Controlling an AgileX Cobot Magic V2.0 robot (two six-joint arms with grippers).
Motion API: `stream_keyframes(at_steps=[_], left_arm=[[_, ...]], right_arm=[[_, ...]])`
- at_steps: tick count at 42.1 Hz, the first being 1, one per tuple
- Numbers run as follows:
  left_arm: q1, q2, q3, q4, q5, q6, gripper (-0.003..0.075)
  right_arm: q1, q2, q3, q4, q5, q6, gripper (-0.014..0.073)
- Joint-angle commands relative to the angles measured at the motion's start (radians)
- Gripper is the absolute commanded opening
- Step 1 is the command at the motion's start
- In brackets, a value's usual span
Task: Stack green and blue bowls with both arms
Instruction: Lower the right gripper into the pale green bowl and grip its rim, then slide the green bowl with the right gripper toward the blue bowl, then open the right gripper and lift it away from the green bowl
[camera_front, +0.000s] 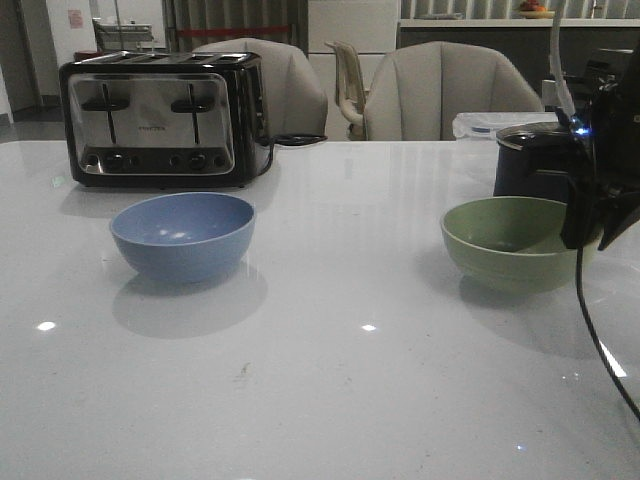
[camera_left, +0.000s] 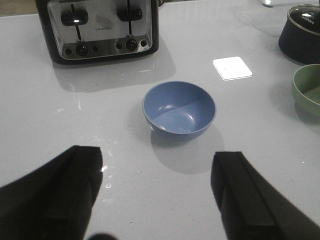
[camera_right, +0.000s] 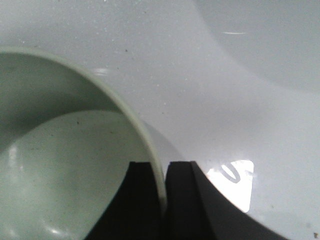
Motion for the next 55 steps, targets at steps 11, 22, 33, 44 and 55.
stream_keyframes(at_steps=[11, 22, 33, 44, 55], left_arm=[[-0.007, 0.007, -0.032, -0.002, -0.077, -0.003, 0.0508], [-0.007, 0.007, -0.032, -0.002, -0.077, -0.003, 0.0508], [-0.007, 0.007, -0.032, -0.002, -0.077, -0.003, 0.0508], [-0.007, 0.007, -0.032, -0.002, -0.077, -0.003, 0.0508], [-0.007, 0.007, -0.032, -0.002, -0.077, -0.003, 0.0508]], right_arm=[[0.148, -0.204, -0.033, -0.003, 0.062, -0.043, 0.0037], [0.342, -0.159, -0.032, 0.012, 0.048, -0.043, 0.0034], [0.402, -0.065, -0.032, 0.088, -0.040, -0.043, 0.0071], [0.402, -0.030, -0.032, 0.093, -0.053, -0.043, 0.0383], [0.402, -0.140, -0.028, 0.059, -0.058, -0.053, 0.0432]])
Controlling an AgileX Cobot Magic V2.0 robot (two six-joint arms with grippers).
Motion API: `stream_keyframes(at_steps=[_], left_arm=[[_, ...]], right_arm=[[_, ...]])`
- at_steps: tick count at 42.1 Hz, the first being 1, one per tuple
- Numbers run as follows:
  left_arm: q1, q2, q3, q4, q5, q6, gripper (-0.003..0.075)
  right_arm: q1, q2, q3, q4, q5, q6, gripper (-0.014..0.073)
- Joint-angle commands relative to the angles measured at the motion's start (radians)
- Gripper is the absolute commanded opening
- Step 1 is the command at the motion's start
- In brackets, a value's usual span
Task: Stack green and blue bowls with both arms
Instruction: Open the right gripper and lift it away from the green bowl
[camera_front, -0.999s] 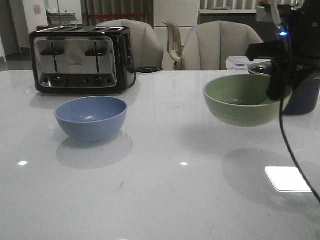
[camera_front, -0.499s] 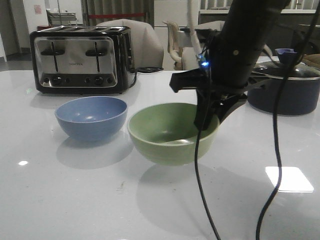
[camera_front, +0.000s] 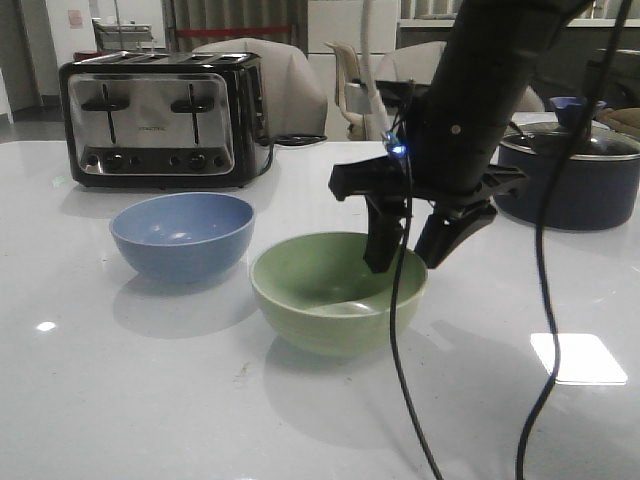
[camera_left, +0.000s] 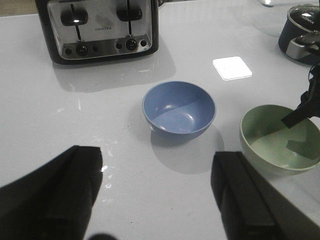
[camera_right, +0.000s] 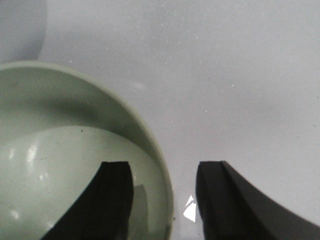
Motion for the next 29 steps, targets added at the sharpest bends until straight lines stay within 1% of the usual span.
stream_keyframes(at_steps=[1, 5, 9, 15, 29], left_arm=[[-0.007, 0.007, -0.032, -0.004, -0.077, -0.003, 0.0508], [-0.007, 0.007, -0.032, -0.004, -0.077, -0.003, 0.0508], [-0.007, 0.007, -0.032, -0.004, -0.077, -0.003, 0.0508], [-0.007, 0.007, -0.032, -0.004, -0.077, -0.003, 0.0508], [-0.007, 0.010, -0.032, -0.004, -0.077, -0.003, 0.0508]], right_arm=[[0.001, -0.135, -0.022, -0.018, -0.034, -0.025, 0.0432], [0.017, -0.229, 0.011, -0.039, -0.040, -0.070, 0.0432], [0.045, -0.352, 0.083, -0.053, -0.047, -0.114, 0.0432], [0.076, -0.536, 0.208, -0.095, -0.049, -0.118, 0.0432], [0.076, -0.934, 0.488, -0.140, -0.015, -0.118, 0.0432]])
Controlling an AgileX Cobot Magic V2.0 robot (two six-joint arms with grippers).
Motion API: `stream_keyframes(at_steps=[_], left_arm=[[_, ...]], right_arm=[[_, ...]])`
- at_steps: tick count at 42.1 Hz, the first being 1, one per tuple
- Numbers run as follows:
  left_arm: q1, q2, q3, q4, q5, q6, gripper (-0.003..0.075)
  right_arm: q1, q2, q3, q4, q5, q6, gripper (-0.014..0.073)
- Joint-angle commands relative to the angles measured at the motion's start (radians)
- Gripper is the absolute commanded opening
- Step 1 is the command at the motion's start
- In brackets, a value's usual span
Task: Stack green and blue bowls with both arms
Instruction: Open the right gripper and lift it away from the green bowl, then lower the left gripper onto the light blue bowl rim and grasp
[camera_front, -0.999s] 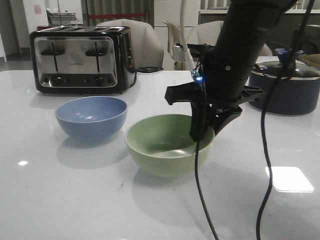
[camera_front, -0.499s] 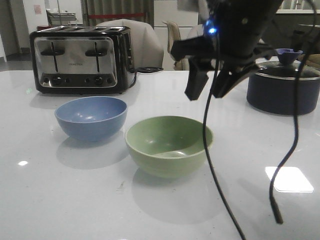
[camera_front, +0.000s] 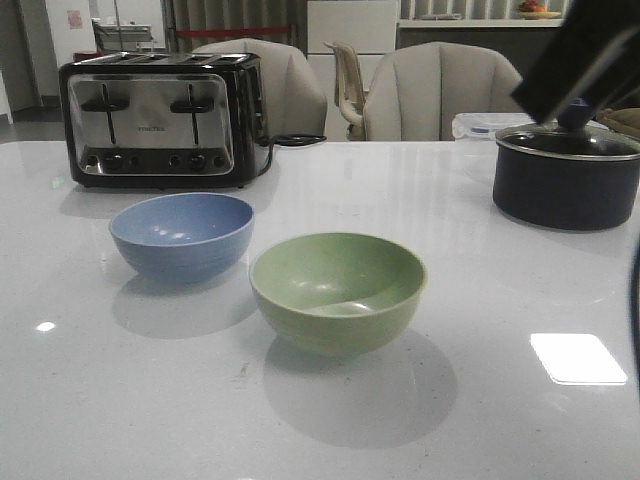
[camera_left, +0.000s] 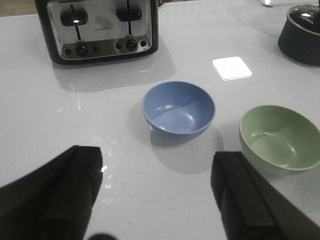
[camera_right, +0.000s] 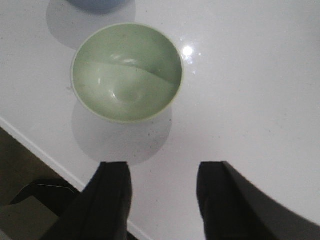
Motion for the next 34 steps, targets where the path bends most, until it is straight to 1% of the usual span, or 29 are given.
stream_keyframes(at_steps=[1, 9, 15, 34], left_arm=[[-0.007, 0.014, -0.032, -0.004, -0.074, -0.003, 0.0508], [-0.007, 0.109, -0.070, -0.004, -0.022, -0.001, 0.0508], [-0.007, 0.253, -0.132, -0.004, -0.023, 0.029, 0.0508], [-0.007, 0.832, -0.413, -0.006, -0.017, 0.029, 0.0508]], right_arm=[[-0.001, -0.106, 0.034, -0.021, -0.033, -0.010, 0.0432], [-0.001, -0.227, 0.093, -0.022, 0.035, -0.010, 0.0432], [-0.001, -0.255, 0.094, -0.021, 0.040, -0.010, 0.0432], [-0.001, -0.255, 0.094, -0.021, 0.041, -0.010, 0.0432]])
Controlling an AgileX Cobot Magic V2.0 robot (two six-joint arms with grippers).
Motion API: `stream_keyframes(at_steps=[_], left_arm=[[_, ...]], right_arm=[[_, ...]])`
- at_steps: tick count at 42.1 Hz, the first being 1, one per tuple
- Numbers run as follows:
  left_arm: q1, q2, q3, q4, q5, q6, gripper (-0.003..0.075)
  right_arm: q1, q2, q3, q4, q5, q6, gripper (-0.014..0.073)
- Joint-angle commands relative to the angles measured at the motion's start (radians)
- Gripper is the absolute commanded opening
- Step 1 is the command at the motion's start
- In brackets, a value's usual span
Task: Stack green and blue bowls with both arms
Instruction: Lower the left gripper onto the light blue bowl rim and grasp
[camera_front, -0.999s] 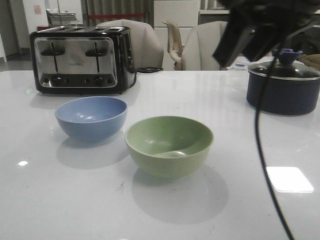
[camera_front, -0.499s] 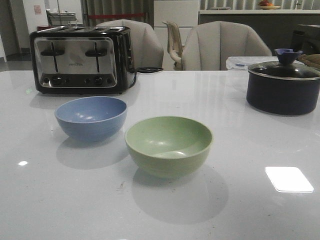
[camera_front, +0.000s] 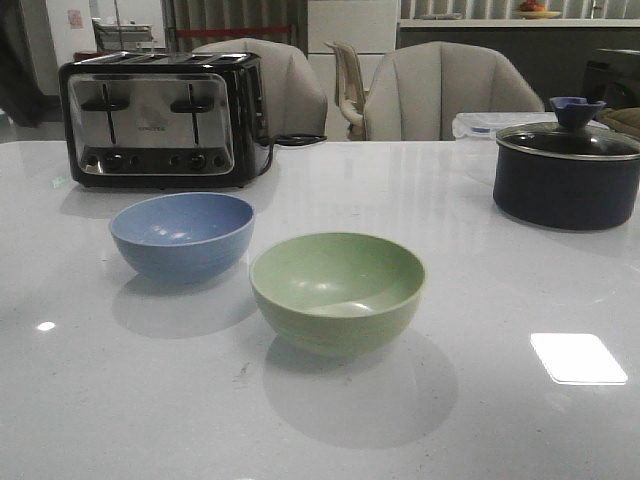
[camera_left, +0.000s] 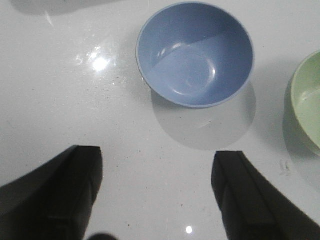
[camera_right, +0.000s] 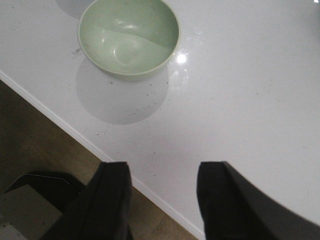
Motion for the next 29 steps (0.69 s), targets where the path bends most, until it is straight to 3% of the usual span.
stream_keyframes(at_steps=[1, 17, 29], left_arm=[[-0.007, 0.081, -0.098, -0.006, -0.059, 0.002, 0.0508], [-0.007, 0.493, -0.381, -0.001, -0.073, 0.002, 0.0508], [-0.007, 0.640, -0.494, 0.005, -0.083, 0.002, 0.0506]], right_arm=[[-0.001, -0.007, -0.027, -0.006, -0.055, -0.009, 0.0432], [-0.001, -0.007, -0.027, -0.006, -0.055, -0.009, 0.0432], [-0.001, -0.007, -0.027, -0.006, -0.055, -0.009, 0.0432]])
